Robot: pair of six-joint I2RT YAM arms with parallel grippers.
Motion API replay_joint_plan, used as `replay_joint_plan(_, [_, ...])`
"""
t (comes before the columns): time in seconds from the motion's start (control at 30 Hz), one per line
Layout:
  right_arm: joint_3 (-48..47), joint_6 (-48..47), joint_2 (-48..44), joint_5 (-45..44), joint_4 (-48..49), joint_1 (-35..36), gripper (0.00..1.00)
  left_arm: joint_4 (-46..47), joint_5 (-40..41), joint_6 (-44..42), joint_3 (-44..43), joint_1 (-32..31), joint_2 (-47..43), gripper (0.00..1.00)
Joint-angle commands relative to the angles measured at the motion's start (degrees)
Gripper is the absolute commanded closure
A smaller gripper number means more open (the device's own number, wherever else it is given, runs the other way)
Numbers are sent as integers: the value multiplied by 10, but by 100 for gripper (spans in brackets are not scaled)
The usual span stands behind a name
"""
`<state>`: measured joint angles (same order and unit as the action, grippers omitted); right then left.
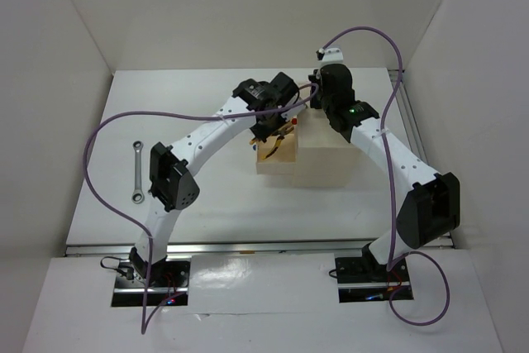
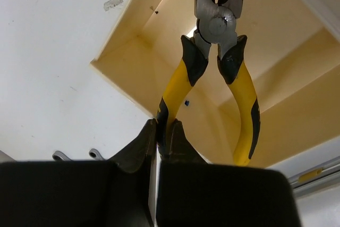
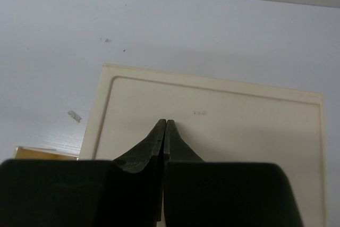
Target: Sort the tools into containers
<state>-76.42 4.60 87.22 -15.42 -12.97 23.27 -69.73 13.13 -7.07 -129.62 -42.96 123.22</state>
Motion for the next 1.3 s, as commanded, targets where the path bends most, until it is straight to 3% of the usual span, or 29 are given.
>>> replay_joint_plan(0.0, [38,1,34,18,-144,5,100,79,-5,13,-5,-9,0,90])
replay_joint_plan(0.13, [38,1,34,18,-144,5,100,79,-10,13,-12,-24,7,83])
replay_joint_plan(0.27, [33,1,44,18,-144,5,100,111,-20,25,9,-47,-11,64])
replay_joint_plan(0.3, [33,1,44,18,-144,5,100,118,-21,25,14,-52,-18,41])
replay_joint_plan(0.33, [33,1,44,13,-144,5,100,123,-21,25,14,-52,-24,0])
replay_joint_plan(0.47, [33,1,44,13,-144,5,100,123,16,39,24,-57,-46,0])
replay_joint_plan(0.63, [33,1,44,13,-144,5,100,154,132,83,72,-57,-105,0])
replay_joint_plan(0.83, [33,1,44,13,-144,5,100,198,159,117,153,-35,-191,0])
replay_joint_plan(0.87, [28,1,44,13,-144,5,100,198,175,149,163,-35,-208,0])
replay_joint_plan(0.93, [28,1,44,13,-144,5,100,181,299,222,204,-22,-221,0])
replay_joint_plan(0.97, [28,1,44,13,-149,5,100,172,330,298,220,-15,-227,0])
replay_joint_plan(1.13, [28,1,44,13,-149,5,100,166,210,371,298,46,-227,0])
replay_joint_plan(1.23, [28,1,44,18,-149,5,100,229,147,399,355,54,-227,17])
replay_joint_plan(1.27, [28,1,44,18,-149,5,100,250,113,399,385,61,-221,32])
